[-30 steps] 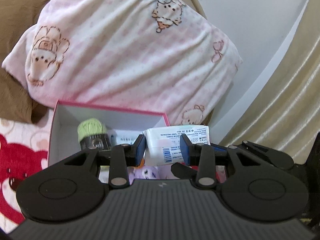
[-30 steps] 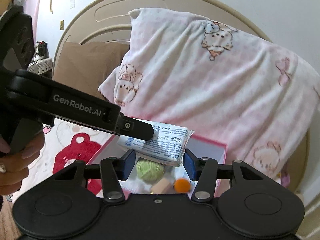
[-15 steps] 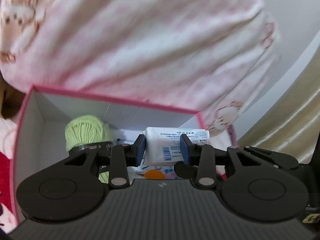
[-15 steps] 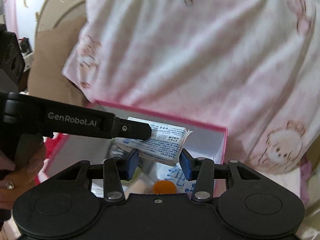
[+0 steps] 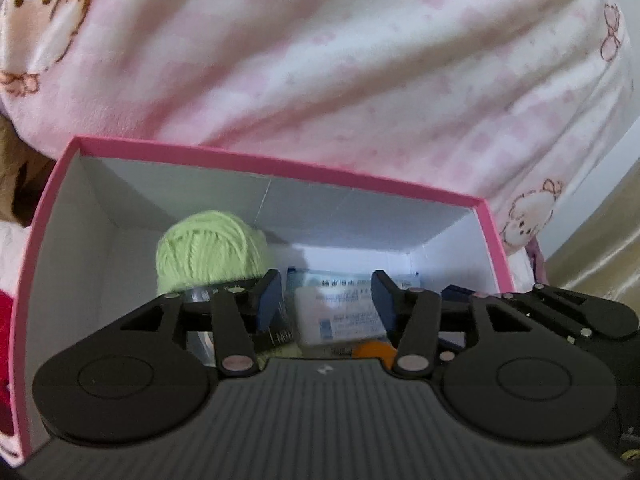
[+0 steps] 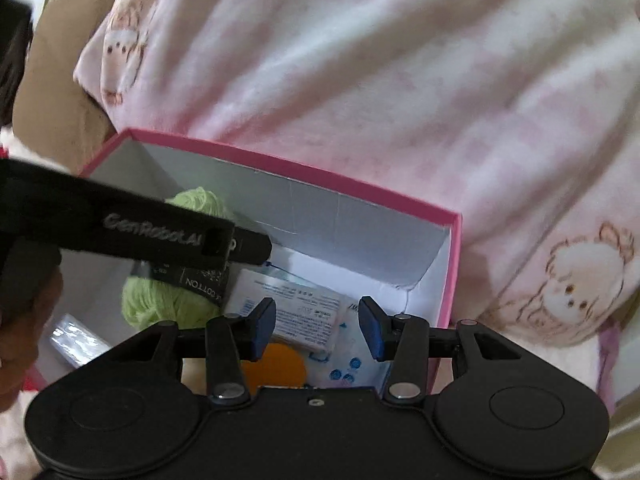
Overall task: Organize objects
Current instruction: 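Lower the packet into the pink box and open the left tool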
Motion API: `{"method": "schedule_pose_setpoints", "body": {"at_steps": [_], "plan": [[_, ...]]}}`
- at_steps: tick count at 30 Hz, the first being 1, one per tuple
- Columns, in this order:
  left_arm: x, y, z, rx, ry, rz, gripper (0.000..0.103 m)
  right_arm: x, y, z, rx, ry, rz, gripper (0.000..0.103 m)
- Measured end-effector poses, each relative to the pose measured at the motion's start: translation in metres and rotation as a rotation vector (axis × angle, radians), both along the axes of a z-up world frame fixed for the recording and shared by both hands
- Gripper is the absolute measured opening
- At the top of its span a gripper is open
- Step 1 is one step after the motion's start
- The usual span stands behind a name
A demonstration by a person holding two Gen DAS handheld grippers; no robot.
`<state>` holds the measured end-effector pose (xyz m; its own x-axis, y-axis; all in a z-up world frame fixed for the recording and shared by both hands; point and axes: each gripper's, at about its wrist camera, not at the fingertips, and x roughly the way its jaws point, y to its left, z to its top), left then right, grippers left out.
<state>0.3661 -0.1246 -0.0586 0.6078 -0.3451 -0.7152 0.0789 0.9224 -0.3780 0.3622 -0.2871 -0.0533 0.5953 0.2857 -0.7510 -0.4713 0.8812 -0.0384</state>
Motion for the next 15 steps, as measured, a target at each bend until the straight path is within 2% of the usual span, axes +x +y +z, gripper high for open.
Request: {"method": "schedule_pose_setpoints", "body": {"at_steps": [2,6,10,13,15], "plan": [[-0.007,0.0,0.006,0.035,-0.003,0.022,0.061,-0.01,-0.006,0.002,0.04,-0.008,-0.019,0.055],[-0.022,0.006,0.019,0.069,0.03,0.046,0.065,-0.031,-0.015,0.007,0.119,-0.011,-0.041,0.058],[-0.04,0.017,0.032,0.086,0.078,0.052,0.075,-0.048,-0.022,0.017,0.179,-0.01,-0.05,0.061],[-0.06,0.031,0.047,0.105,0.092,0.065,0.081,-0.067,-0.026,0.028,0.198,-0.011,-0.05,0.064],[-0.074,0.034,0.058,0.149,0.093,0.062,0.084,-0.081,-0.018,0.038,0.178,-0.035,-0.032,0.067]]}}
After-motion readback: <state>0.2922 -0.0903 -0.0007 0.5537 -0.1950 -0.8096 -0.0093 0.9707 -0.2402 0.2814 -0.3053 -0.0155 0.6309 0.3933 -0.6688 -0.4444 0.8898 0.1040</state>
